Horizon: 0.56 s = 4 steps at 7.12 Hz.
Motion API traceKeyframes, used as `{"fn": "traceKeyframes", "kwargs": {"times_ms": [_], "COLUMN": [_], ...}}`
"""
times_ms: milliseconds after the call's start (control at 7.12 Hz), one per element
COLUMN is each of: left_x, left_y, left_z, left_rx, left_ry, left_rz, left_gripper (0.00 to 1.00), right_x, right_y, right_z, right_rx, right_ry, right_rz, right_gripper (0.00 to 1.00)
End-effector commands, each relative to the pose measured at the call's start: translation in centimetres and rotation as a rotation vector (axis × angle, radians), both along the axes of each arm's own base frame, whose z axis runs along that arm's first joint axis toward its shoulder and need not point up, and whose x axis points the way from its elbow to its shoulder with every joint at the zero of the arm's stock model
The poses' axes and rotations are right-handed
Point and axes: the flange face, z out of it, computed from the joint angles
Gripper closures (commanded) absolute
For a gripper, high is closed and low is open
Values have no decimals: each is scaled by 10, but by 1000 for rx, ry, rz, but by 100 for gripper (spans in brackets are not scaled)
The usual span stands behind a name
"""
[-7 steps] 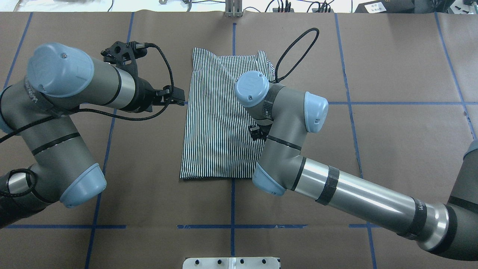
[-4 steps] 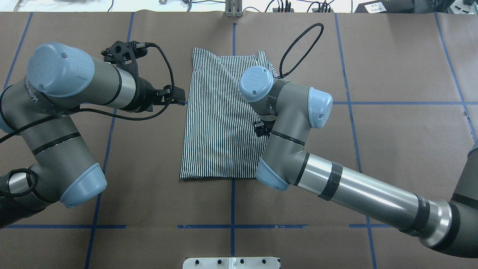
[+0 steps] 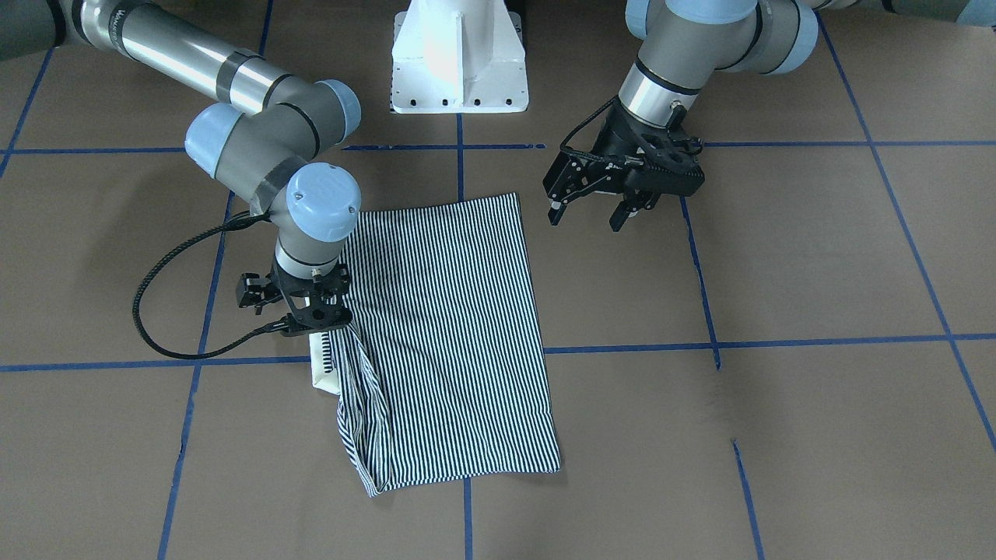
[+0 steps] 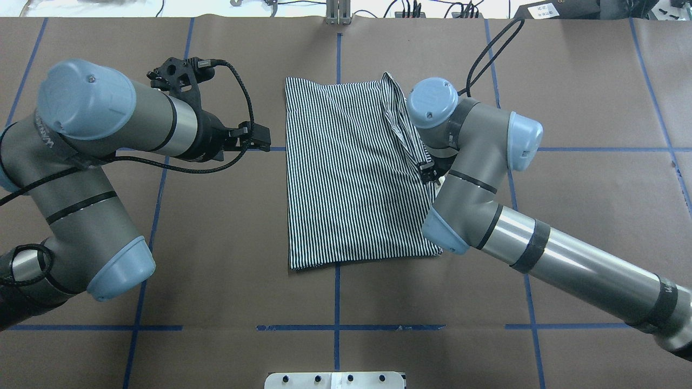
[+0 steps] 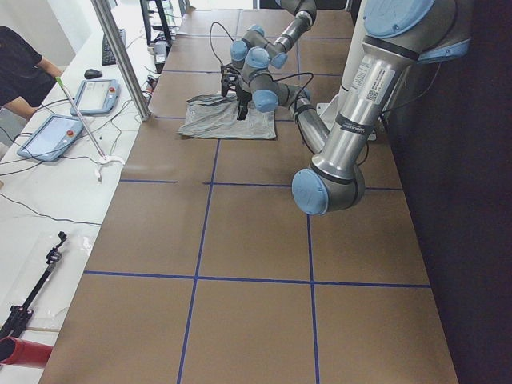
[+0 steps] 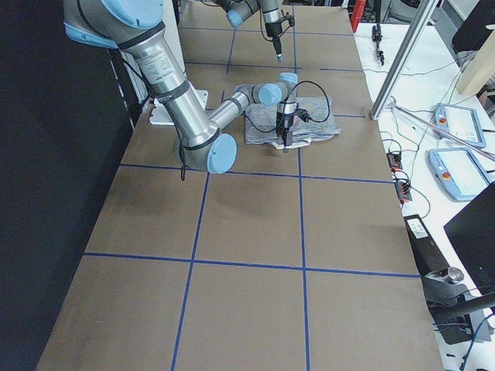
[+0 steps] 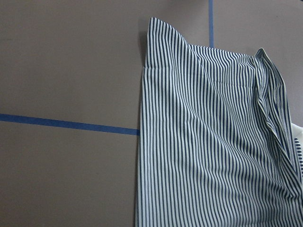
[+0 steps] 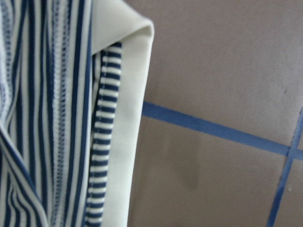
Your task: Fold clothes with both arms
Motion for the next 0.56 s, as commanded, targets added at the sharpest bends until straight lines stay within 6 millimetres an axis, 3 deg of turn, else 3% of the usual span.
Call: {"fn": "traceKeyframes", "kwargs": {"times_ms": [0, 281, 421], "left_x": [-1, -1, -2], "left_y": [0, 0, -1], "left_z": [-1, 1, 1], "left_rx": [1, 2, 0], "left_ry": [0, -1, -4], "left_rz": [0, 1, -2], "left_gripper": [0, 0, 0], "right_x": [27, 20, 0], "right_y": [-29, -38, -56], "right_z": [-57, -79, -95], "right_rx": [-12, 34, 42], "right_ry": [-118, -160, -173], "right_rz": [23, 25, 35], "right_gripper": [0, 0, 0]}}
